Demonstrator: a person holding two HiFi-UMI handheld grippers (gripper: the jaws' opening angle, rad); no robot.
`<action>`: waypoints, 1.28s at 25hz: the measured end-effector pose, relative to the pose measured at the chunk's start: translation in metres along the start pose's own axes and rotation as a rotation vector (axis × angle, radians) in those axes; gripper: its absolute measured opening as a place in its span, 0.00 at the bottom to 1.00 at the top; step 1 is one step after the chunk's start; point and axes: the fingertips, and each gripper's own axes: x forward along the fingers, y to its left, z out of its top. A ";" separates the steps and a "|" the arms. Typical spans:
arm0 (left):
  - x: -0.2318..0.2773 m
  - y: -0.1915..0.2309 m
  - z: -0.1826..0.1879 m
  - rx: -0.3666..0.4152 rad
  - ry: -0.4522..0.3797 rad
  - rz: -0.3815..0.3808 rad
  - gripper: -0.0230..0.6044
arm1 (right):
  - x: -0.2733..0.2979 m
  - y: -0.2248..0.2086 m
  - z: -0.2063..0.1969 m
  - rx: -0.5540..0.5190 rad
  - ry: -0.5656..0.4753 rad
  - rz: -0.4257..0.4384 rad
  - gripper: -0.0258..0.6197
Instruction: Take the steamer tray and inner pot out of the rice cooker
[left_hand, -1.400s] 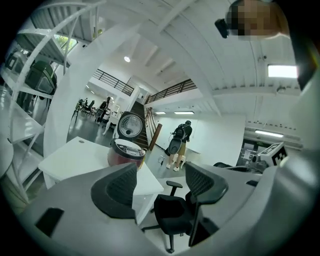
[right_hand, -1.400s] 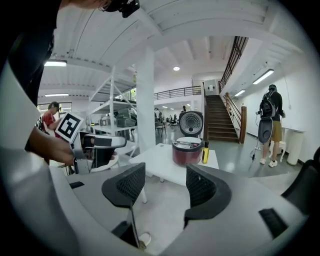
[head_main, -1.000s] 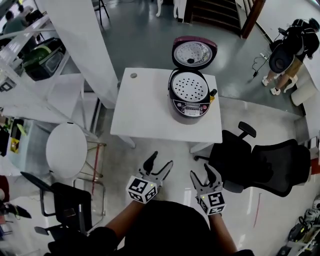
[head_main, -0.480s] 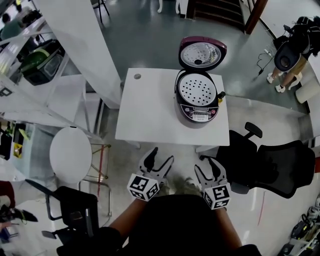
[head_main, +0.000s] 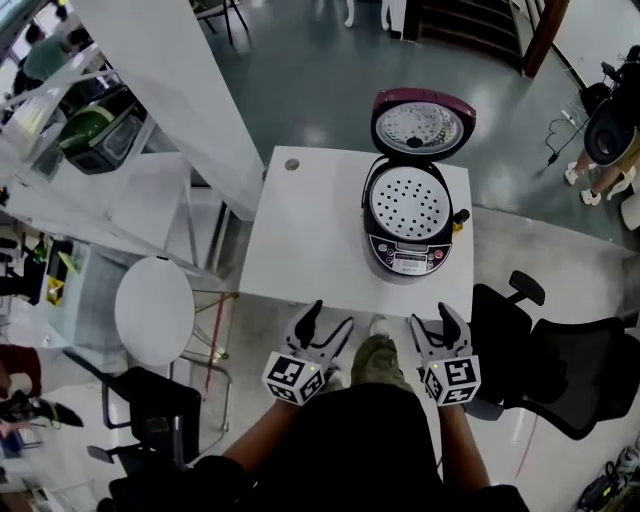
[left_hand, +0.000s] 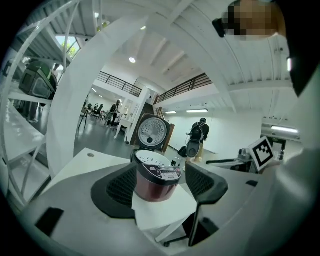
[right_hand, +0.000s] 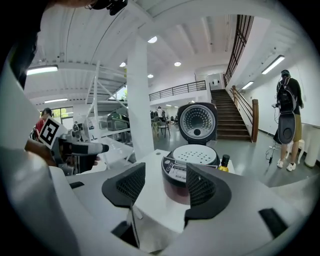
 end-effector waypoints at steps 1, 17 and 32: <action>0.012 0.001 0.001 0.008 0.008 0.010 0.48 | 0.012 -0.011 0.007 -0.004 -0.007 0.010 0.39; 0.164 0.017 0.035 0.012 -0.020 0.100 0.48 | 0.130 -0.149 0.048 -0.042 0.030 0.076 0.39; 0.230 0.030 0.058 -0.001 -0.039 0.189 0.48 | 0.232 -0.226 0.059 -0.172 0.189 0.057 0.39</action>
